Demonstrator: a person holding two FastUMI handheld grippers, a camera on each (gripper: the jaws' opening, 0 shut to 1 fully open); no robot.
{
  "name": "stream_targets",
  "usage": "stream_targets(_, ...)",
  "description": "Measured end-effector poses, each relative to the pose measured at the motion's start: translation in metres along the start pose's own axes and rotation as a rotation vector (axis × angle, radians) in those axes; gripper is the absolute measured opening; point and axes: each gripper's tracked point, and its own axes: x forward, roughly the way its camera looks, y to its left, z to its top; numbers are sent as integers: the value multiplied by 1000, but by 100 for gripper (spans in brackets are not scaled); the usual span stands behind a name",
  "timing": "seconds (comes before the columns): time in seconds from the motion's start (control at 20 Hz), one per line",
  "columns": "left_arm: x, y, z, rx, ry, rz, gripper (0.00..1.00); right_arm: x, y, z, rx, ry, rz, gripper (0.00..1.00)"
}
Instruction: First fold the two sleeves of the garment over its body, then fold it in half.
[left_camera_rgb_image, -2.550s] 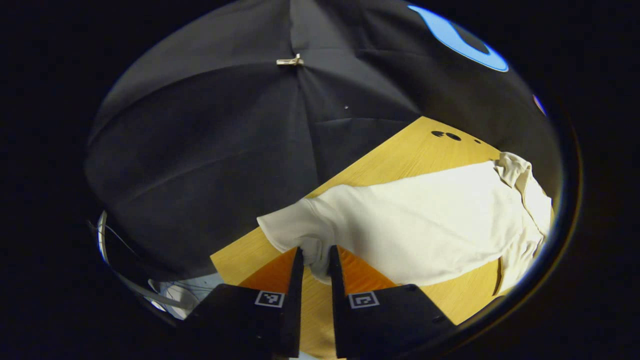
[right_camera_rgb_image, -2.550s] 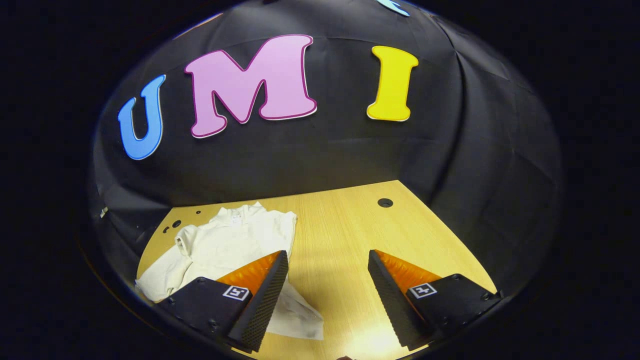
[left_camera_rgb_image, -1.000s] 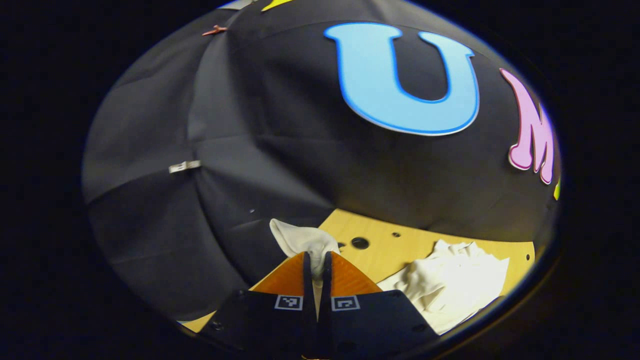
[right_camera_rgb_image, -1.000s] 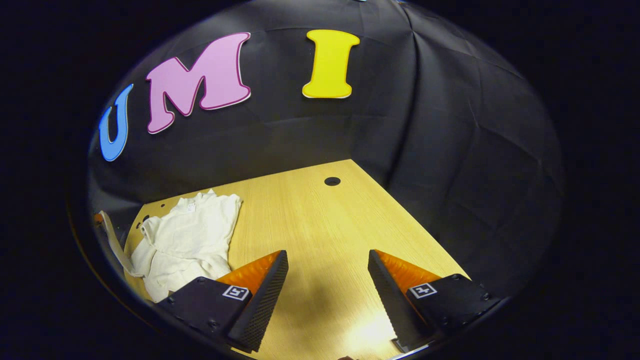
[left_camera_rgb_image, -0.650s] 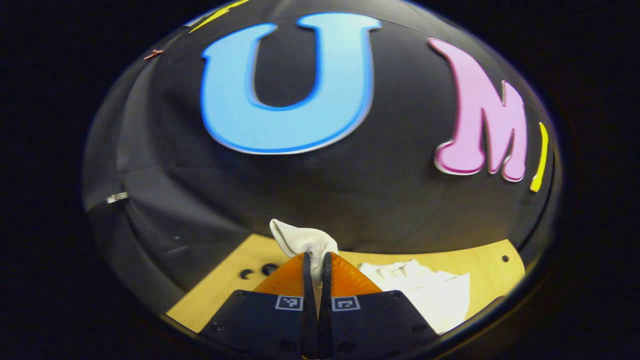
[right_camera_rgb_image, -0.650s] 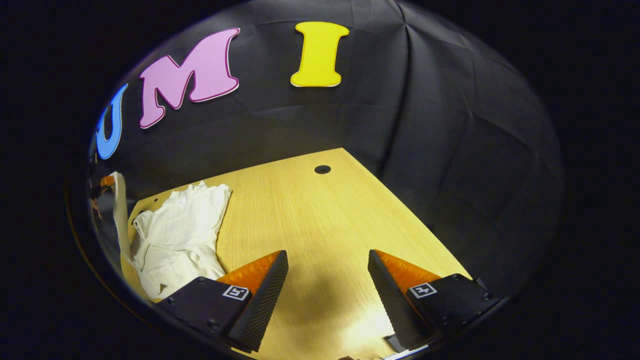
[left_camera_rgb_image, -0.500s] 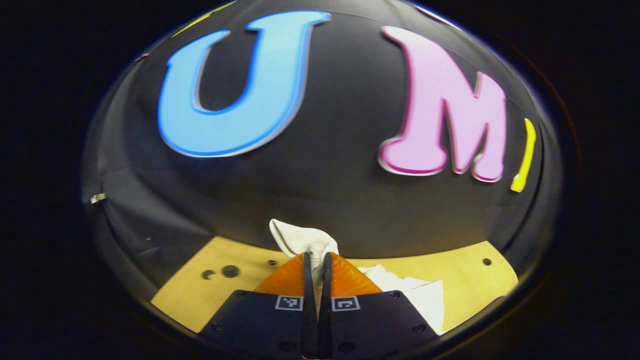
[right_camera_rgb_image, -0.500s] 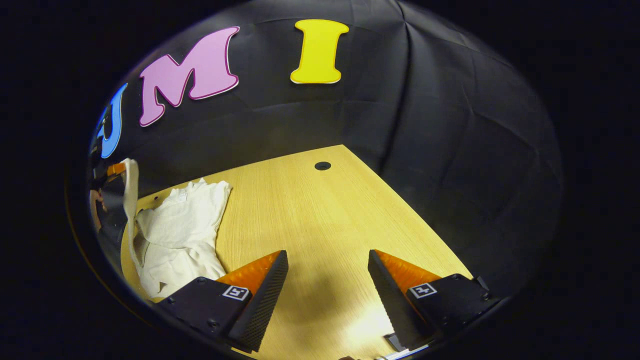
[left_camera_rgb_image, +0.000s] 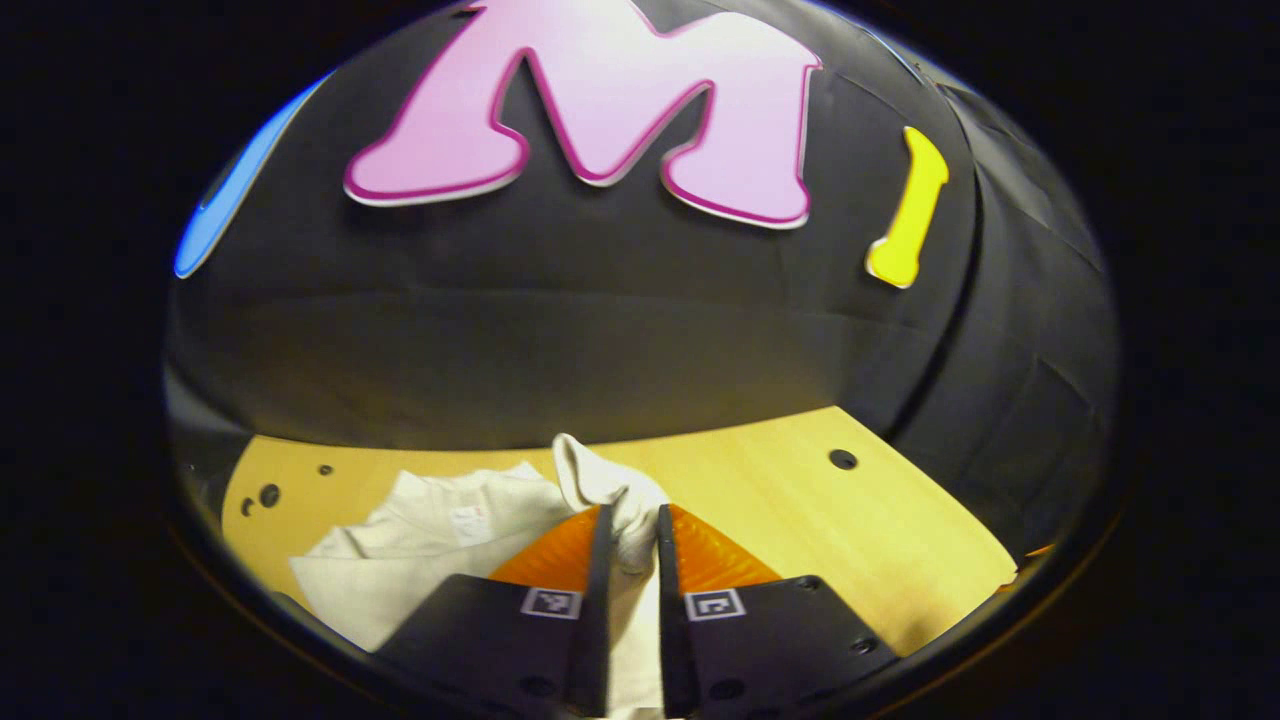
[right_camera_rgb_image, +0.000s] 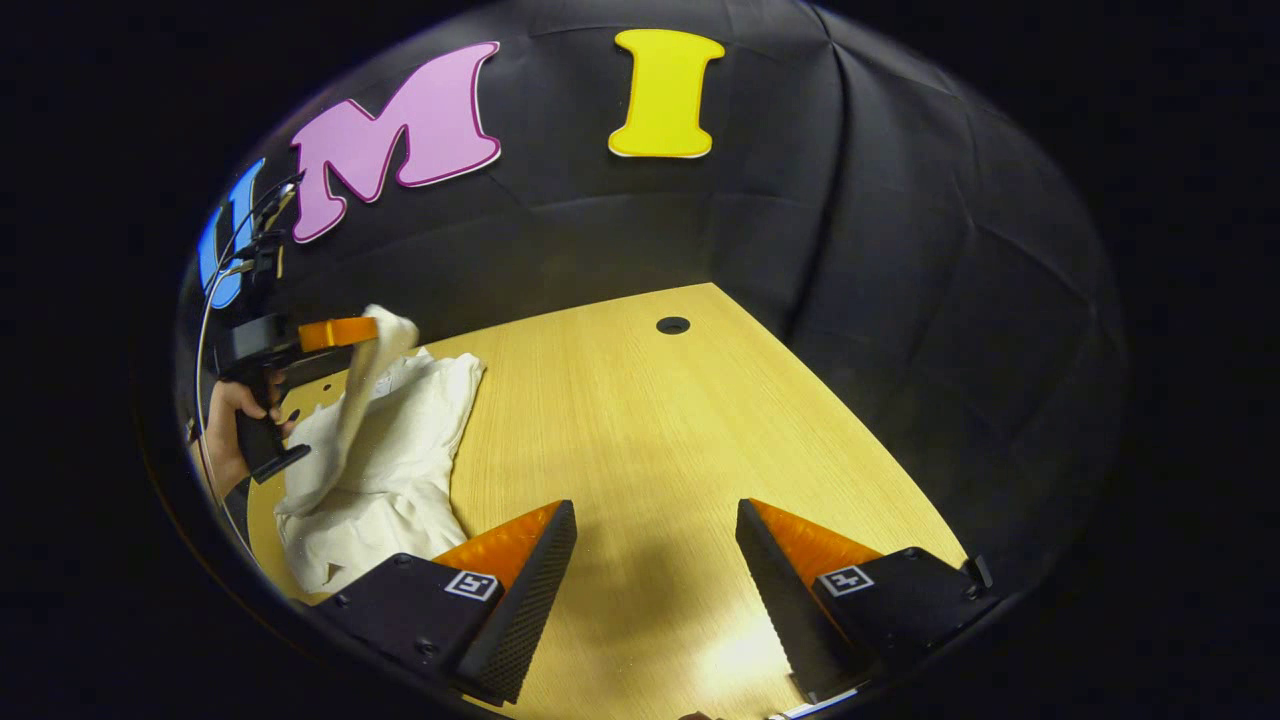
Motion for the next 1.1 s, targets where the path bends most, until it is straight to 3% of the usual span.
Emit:
stream_targets(0.15,-10,-7,0,-1,-14,-18,72,1,15,-1,-9,-2,34,99)
stream_targets(0.3,-48,27,-21,35,-6,53,98,3,35,-6,-17,3,69,99)
stream_targets(0.55,-142,113,-94,-5,83,209,98,6,85,-28,-23,46,169,99)
stream_targets(0.8,-222,181,-176,-151,200,322,98,3,136,-65,-85,118,276,99)
stream_targets(1.1,-285,207,-234,-204,289,410,98,8,158,-113,-110,208,300,99)
